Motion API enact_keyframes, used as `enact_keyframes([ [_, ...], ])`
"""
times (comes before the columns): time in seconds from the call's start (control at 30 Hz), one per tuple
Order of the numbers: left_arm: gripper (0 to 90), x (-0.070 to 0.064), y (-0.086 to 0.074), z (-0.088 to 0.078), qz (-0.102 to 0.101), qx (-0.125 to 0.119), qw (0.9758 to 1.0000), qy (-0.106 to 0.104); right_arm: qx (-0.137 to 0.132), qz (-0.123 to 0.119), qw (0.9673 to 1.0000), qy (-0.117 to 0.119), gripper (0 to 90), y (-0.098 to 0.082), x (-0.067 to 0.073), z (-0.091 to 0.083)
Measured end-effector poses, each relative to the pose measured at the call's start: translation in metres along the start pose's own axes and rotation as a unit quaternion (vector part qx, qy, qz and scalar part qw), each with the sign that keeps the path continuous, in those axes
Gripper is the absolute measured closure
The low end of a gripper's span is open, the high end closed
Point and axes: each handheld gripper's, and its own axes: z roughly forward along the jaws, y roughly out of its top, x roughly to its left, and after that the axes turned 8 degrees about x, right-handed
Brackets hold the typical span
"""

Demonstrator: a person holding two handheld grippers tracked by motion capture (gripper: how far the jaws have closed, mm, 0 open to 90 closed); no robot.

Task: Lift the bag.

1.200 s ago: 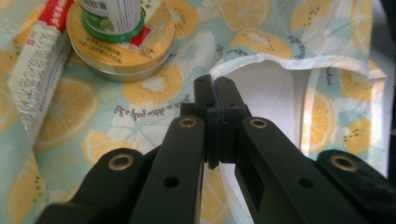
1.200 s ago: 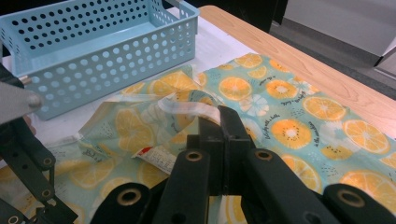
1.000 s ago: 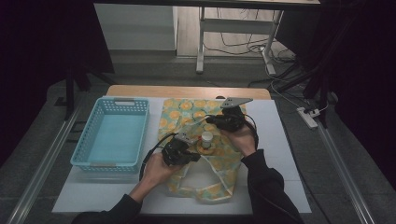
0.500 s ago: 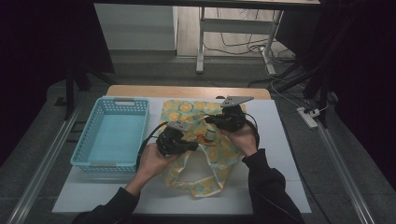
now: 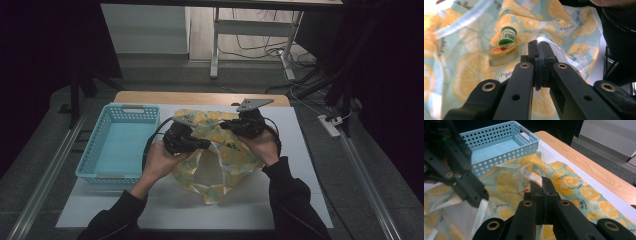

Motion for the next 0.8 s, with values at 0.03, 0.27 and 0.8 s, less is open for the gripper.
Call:
enact_keyframes([
  [0.03, 90.0, 0.001, 0.001, -0.002, -0.001, -0.003, 1.0, -0.001, 0.0, -0.001, 1.0, -0.001, 89.4, 0.001, 0.001, -0.001],
  [0.27, 90.0, 0.008, 0.017, -0.019, 0.002, -0.014, 0.9999, -0.001, 0.0, -0.003, 0.9999, 0.011, 89.4, 0.009, 0.004, -0.007],
  [0.8, 90.0, 0.023, 0.059, -0.055, 0.001, -0.05, 0.9987, 0.002, -0.002, -0.018, 0.9998, -0.003, 89.4, 0.039, 0.01, -0.028],
])
